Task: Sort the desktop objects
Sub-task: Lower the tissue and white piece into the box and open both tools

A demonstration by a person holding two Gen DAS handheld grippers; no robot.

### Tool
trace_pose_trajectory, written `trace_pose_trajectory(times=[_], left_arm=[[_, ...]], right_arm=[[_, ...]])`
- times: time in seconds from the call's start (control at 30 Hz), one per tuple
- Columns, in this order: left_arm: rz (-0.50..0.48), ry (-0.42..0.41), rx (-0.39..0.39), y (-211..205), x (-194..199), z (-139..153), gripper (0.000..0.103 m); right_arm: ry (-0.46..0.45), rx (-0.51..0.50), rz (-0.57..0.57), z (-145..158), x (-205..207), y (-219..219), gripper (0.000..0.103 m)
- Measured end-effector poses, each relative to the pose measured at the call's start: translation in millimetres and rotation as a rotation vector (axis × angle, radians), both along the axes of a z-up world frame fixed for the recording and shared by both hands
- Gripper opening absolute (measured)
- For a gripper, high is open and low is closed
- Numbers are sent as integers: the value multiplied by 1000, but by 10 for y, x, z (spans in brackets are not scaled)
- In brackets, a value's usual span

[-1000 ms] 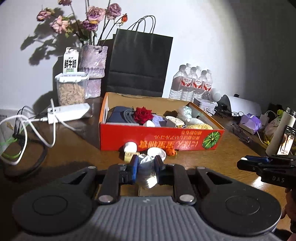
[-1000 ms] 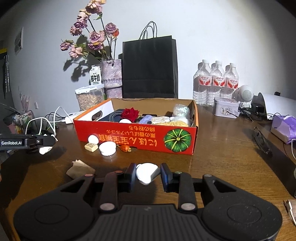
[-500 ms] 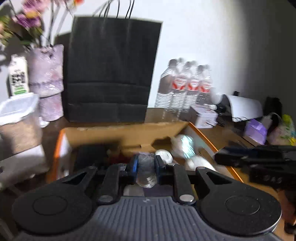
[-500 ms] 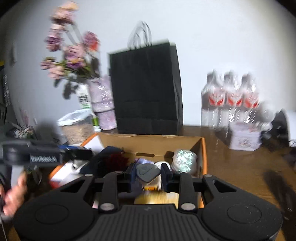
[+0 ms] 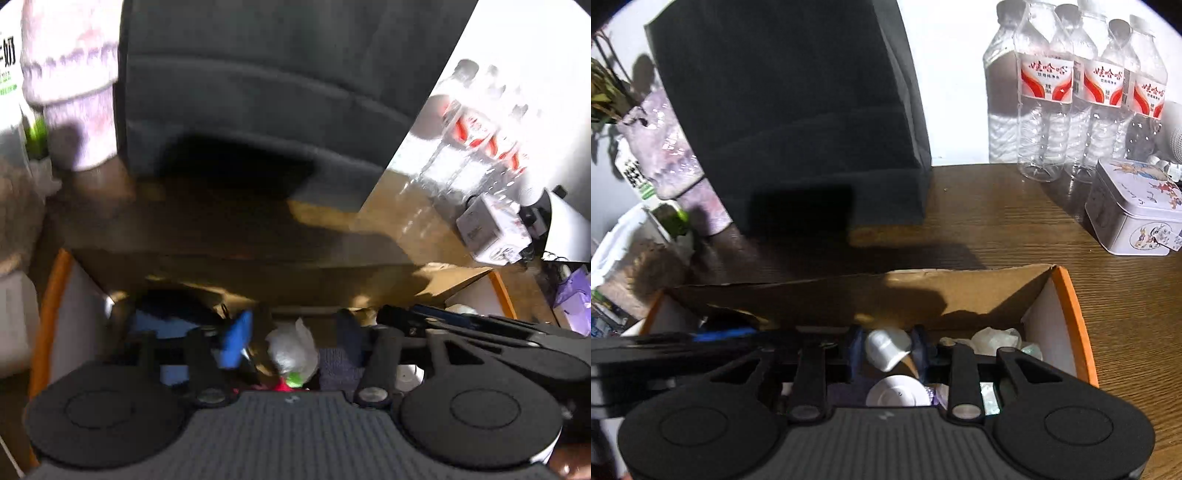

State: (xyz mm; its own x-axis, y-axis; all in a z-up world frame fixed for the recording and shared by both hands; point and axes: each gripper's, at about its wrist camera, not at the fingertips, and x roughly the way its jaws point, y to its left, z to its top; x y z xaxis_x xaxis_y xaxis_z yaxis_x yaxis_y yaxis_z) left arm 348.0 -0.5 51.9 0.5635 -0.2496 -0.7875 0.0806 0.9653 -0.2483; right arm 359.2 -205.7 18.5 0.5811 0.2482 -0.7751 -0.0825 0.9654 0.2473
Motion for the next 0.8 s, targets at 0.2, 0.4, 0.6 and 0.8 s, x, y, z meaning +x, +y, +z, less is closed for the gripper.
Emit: trace_pose_trajectory(times=[0.2,0.4,0.6,0.8], left_arm=[[-4,-99,-18,154,-339,372,84],[-27,-233,27,144,-1137,755,99],[-47,-272,-8,177,-2054,785,103],[-14,-324,78,179,-2920,492,103]], right_arm=[[-79,38,6,254,-289,-101,37],[-230,-38,42,587,-1093,-235,62],[-289,-97,131,496,-2109,-232,71],[-300,-169,194,208,-2904,-87,75]])
